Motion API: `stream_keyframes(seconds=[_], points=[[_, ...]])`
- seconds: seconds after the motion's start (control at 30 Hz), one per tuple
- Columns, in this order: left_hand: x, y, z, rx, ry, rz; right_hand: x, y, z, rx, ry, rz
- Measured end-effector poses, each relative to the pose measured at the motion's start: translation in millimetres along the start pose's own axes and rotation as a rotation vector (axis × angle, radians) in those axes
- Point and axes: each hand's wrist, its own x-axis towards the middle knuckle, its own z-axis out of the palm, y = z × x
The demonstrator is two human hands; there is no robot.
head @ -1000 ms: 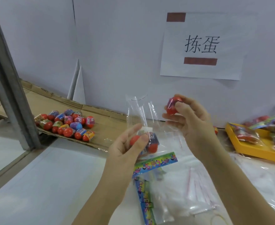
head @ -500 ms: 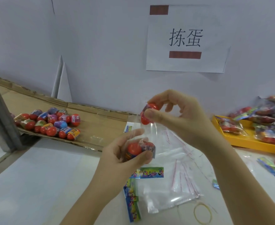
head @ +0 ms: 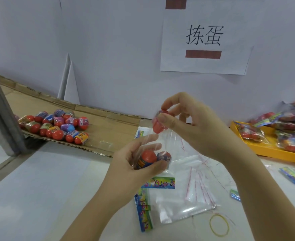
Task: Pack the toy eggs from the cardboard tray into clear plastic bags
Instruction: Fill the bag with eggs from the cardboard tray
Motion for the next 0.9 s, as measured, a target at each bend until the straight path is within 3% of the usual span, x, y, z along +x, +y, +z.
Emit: stream_keyframes(seconds=[0.13,0.43,0.9], points=[[0.2,1.8,3.0,0.004,0.000,0.000,0.0,-1.6,0.3,0.022,-0.007,-0.013],[-0.9,4.6,5.1,-0.020,0.002,0.042,-2.0,5.5,-14.0,0.223,-0.209,0.067],[-0.5,4.0,6.7,-0.011,0.092,0.007,0.7,-0.7,2.2,0.065,-0.165,0.050]])
